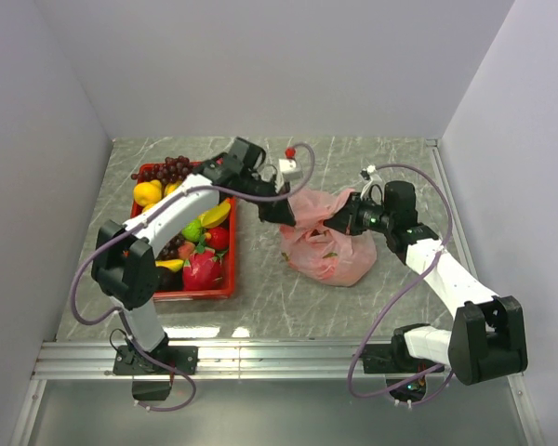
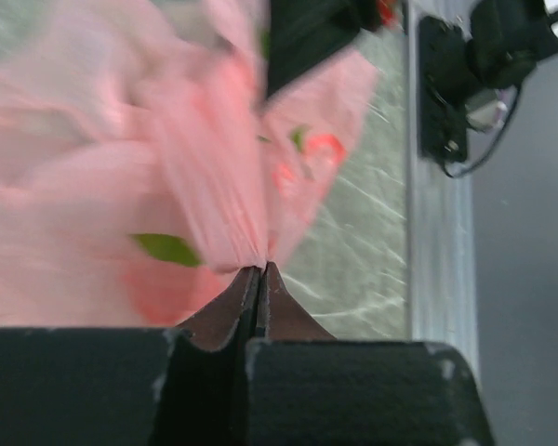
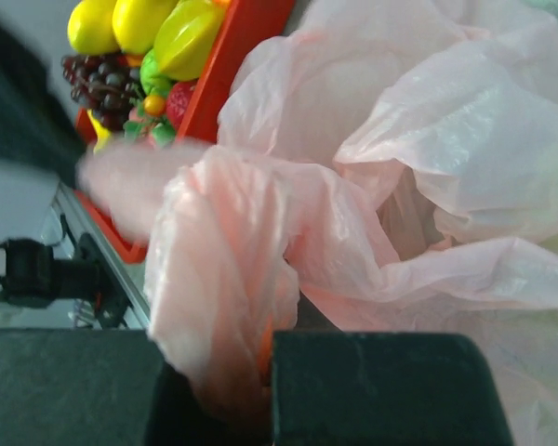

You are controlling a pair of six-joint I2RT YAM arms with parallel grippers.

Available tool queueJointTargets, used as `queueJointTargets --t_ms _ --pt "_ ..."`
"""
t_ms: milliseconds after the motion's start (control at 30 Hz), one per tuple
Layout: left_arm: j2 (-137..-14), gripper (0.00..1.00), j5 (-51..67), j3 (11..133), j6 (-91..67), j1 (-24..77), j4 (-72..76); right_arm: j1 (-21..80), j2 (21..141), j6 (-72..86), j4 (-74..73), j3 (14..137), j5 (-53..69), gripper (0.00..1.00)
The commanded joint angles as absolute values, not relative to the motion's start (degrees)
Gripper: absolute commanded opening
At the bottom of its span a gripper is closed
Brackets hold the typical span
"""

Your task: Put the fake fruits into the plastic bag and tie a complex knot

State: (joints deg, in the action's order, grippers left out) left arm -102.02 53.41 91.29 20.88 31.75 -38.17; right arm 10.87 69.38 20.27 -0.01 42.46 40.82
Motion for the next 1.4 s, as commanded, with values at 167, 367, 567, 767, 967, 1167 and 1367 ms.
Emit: queueJointTargets --t_ms 167,367,567,767,967,1167,1367 --pt "-103.97 0.00 43.70 81.39 -4.16 39.20 -20.94 11.42 66.53 29.88 4.74 43.68 36.21 0.00" --pt "-110.83 0.00 40.07 79.20 -21.31 39.29 -1.74 12.22 64.16 31.90 5.36 40.78 38.23 0.00" --pt "-114.87 0.00 44.91 76.29 -40.82 39.90 23.62 14.15 62.40 34.44 7.64 37.45 38.23 0.00" --pt "-118.12 0.00 46.67 73.39 -58.16 39.82 45.08 16.61 63.54 36.04 11.34 36.47 35.95 0.00" --pt "-116.90 0.00 50.36 72.60 -57.05 38.85 42.20 15.30 61.19 17.99 -9.89 45.32 39.81 0.56" --pt "-115.75 0.00 50.63 71.89 -54.67 38.67 38.76 9.85 53.36 0.63 -32.15 52.46 40.95 0.87" --pt "-117.07 0.00 50.98 74.70 -52.56 38.58 34.29 -1.47 51.68 -6.15 -41.92 61.24 46.31 0.81"
